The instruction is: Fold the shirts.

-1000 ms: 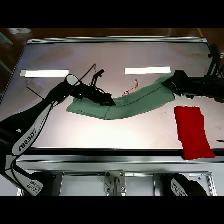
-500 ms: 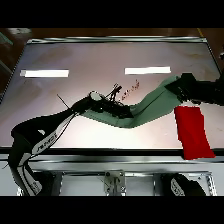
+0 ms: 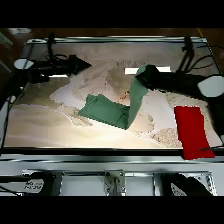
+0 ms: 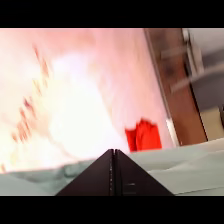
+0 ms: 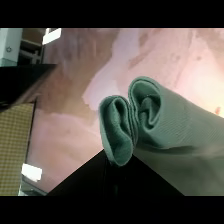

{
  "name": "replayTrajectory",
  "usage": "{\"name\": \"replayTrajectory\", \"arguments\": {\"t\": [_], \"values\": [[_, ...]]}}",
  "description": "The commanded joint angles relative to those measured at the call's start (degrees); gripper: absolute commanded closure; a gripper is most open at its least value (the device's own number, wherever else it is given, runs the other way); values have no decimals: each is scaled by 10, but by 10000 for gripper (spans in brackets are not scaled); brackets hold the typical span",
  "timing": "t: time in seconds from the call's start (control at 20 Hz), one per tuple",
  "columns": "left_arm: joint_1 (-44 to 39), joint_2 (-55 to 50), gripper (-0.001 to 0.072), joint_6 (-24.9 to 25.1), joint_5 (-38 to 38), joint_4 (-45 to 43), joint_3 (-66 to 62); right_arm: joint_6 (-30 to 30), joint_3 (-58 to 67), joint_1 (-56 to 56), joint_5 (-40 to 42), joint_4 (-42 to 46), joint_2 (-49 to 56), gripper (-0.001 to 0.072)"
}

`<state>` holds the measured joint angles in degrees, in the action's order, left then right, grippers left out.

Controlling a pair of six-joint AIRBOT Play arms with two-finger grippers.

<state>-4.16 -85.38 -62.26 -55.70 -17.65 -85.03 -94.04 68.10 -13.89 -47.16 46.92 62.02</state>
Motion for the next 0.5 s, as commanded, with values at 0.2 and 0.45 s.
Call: {"name": "replayTrajectory", "arguments": {"t": [0.2,0.45], "values": [[194,195,673,1,-110,-1,0,2,0,-239,354,-92,260,653],[223,254,674,1,-138,-4,0,2,2,-282,431,-230,354,610]]}}
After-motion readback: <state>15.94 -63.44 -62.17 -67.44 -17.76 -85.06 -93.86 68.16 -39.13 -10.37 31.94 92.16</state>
